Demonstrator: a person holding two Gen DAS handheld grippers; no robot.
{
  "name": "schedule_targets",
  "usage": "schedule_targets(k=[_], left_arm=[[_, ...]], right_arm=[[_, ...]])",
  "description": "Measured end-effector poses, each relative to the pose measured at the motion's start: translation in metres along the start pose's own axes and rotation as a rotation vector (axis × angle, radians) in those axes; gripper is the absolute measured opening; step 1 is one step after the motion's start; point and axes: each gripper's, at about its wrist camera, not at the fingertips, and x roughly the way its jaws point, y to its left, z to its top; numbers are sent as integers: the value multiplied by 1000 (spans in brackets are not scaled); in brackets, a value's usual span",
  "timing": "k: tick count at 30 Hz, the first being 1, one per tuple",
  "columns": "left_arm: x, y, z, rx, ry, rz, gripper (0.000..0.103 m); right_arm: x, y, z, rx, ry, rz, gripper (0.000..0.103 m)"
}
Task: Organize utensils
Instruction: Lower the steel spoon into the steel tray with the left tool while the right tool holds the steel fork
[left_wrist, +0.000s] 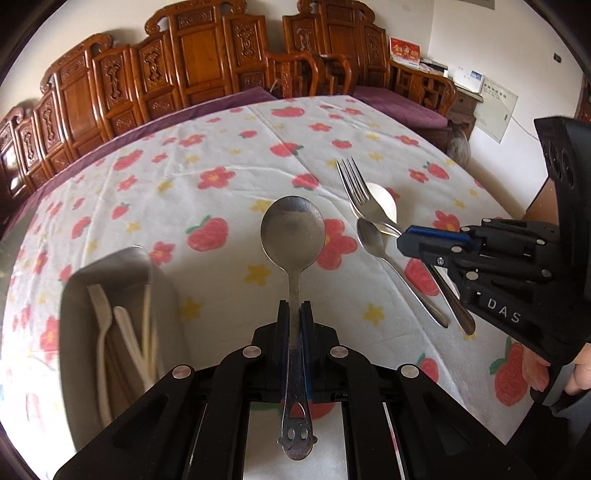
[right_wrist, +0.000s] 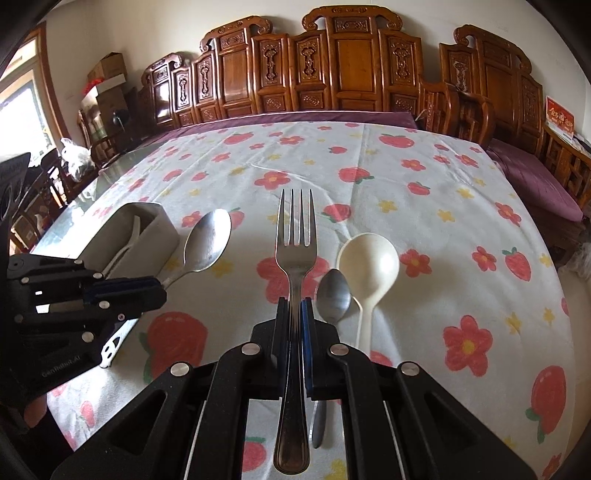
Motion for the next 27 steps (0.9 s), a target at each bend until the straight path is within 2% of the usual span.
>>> schedule_targets(k=[15, 27], left_arm=[[-40, 42, -2, -51, -32, 56, 5], [-55, 83, -23, -117, -26, 111, 5]], right_arm=[[-10, 46, 5, -84, -15, 69, 8], [-18, 73, 4, -126, -25, 111, 8]])
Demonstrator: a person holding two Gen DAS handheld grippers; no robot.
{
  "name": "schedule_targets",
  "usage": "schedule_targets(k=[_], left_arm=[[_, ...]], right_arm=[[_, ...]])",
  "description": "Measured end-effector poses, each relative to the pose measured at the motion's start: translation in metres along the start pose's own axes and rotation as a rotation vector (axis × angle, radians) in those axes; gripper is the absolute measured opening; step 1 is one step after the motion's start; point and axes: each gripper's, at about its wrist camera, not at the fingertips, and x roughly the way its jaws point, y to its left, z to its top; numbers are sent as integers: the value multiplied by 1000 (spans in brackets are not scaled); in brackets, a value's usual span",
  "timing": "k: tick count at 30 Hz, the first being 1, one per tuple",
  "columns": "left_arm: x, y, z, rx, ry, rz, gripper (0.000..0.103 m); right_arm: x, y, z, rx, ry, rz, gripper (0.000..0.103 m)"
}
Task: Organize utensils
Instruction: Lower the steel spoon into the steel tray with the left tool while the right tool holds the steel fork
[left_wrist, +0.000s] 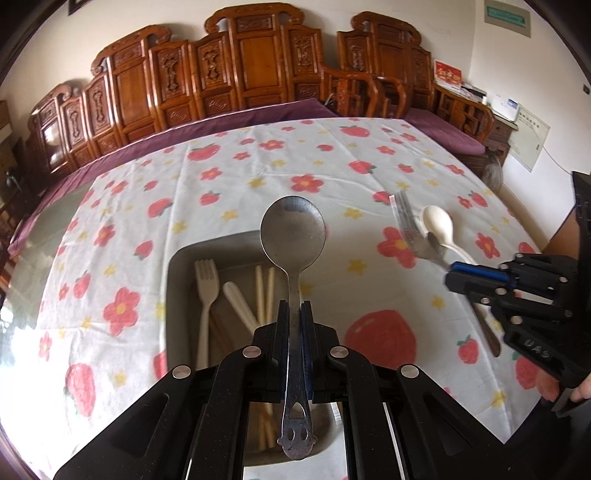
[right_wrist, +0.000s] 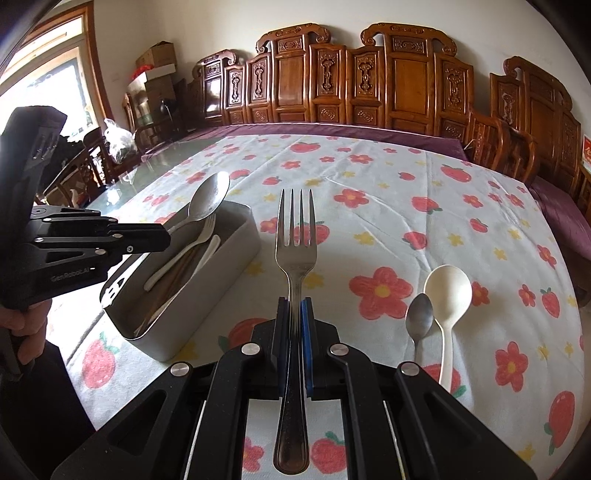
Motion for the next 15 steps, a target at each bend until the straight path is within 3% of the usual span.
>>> schedule_targets(k=[15], left_arm=[[41, 38, -22, -56, 73, 49, 6]], right_arm=[[8, 11, 0, -25, 18, 18, 8]])
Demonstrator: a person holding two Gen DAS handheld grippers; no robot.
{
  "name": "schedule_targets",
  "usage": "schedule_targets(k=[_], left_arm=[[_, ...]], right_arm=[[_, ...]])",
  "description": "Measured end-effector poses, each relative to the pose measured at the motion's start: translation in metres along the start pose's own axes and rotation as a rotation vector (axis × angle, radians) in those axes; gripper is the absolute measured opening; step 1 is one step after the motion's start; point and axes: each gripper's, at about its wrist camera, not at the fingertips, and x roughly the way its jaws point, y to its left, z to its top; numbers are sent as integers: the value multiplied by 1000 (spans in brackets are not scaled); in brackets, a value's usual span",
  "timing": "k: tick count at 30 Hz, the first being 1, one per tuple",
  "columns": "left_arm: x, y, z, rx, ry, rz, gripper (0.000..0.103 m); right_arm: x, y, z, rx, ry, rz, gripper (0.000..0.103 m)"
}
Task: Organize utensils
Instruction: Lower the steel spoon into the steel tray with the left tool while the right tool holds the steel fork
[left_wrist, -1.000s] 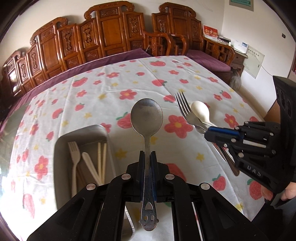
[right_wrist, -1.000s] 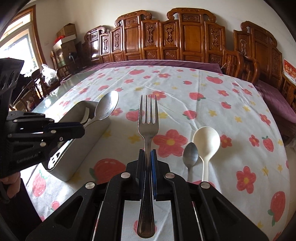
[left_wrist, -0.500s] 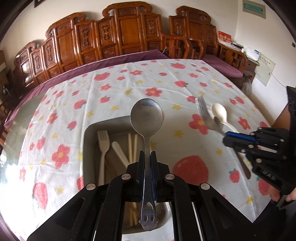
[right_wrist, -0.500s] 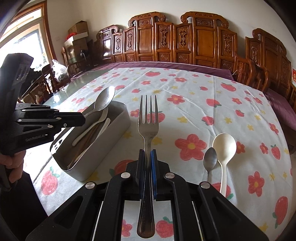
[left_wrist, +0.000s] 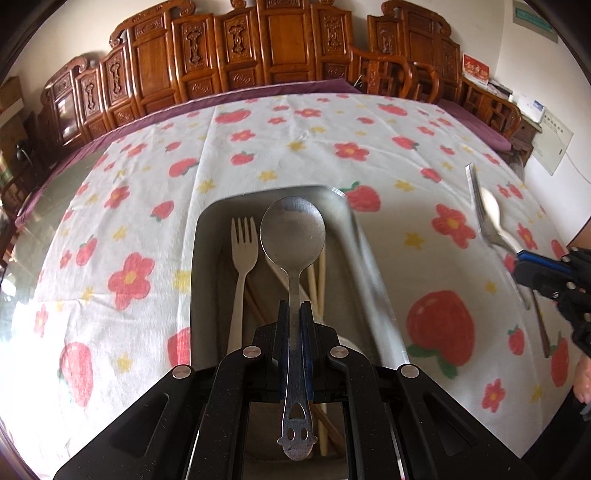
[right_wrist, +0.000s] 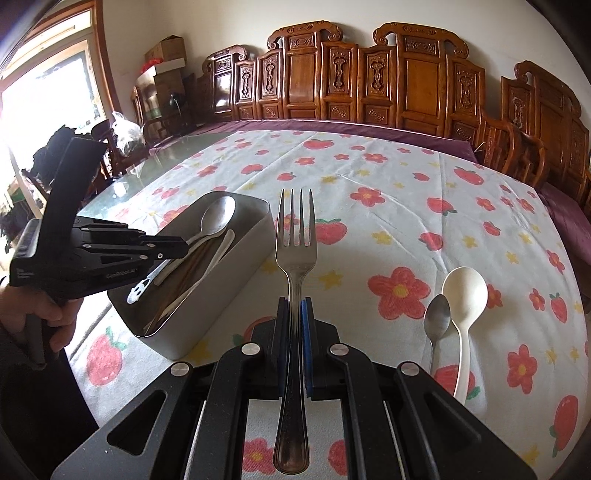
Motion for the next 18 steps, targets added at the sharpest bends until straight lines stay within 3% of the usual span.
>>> schedule_targets(k=[11, 16, 18], left_arm=[[25, 0, -8, 17, 78, 5, 6], [21, -2, -7, 37, 60, 3, 7], [17, -2, -6, 38, 44, 2, 14]], right_arm=[[10, 5, -3, -12, 26, -4, 8], [13, 6, -4, -11, 32, -18, 8], [13, 6, -4, -9, 32, -24, 8]])
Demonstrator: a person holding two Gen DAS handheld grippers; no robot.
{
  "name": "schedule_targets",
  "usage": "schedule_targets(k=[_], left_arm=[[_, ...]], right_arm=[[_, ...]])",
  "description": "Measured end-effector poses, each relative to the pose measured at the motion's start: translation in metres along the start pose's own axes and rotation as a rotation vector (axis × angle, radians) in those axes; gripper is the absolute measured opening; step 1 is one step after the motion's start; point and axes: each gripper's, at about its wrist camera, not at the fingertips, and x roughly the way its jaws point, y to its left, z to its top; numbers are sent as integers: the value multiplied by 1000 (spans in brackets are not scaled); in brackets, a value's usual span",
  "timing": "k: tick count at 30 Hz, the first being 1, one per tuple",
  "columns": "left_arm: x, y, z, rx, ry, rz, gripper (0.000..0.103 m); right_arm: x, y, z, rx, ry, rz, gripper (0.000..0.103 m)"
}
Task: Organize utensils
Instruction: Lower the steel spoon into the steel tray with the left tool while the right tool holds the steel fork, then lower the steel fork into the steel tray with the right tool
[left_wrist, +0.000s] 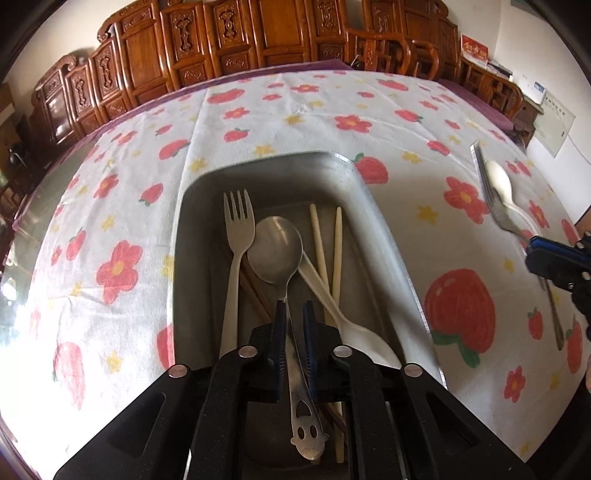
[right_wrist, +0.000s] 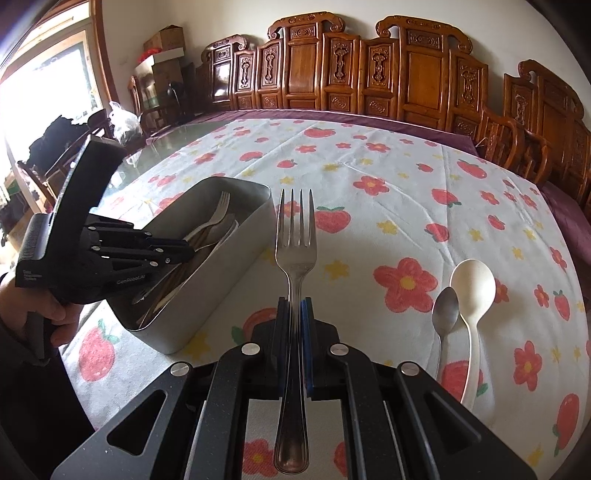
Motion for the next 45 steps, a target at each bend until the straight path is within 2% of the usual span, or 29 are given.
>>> schedule_targets(k=[1, 5, 9, 23, 25, 32, 38, 40, 45], left_arm=[[-4, 0, 0, 2, -16, 5, 18], [-21, 2, 0, 1, -71, 7, 24], [-35, 10, 2, -25, -114, -6, 33], [-64, 55, 2, -110, -196, 23, 36], [-66, 63, 1, -125, -206, 37, 50], [-69, 92, -2, -184, -213, 55, 52], [-73, 110, -6, -219, -220, 75, 65], [-75, 113, -8, -222, -227, 82, 74], [-78, 123, -10, -240, -235, 108, 84]], right_arm=[[0, 0, 0, 1, 0, -2, 8], [-1, 3, 2, 2, 0, -4, 8], [0, 9, 4, -7, 6, -6, 8], [1, 56, 34, -23, -2, 62, 8], [2, 64, 40, -24, -4, 74, 8], [15, 89, 65, -19, -4, 103, 8], [36, 105, 80, 13, 14, 124, 8], [43, 109, 82, 21, 23, 124, 8], [64, 115, 82, 51, 52, 118, 8]])
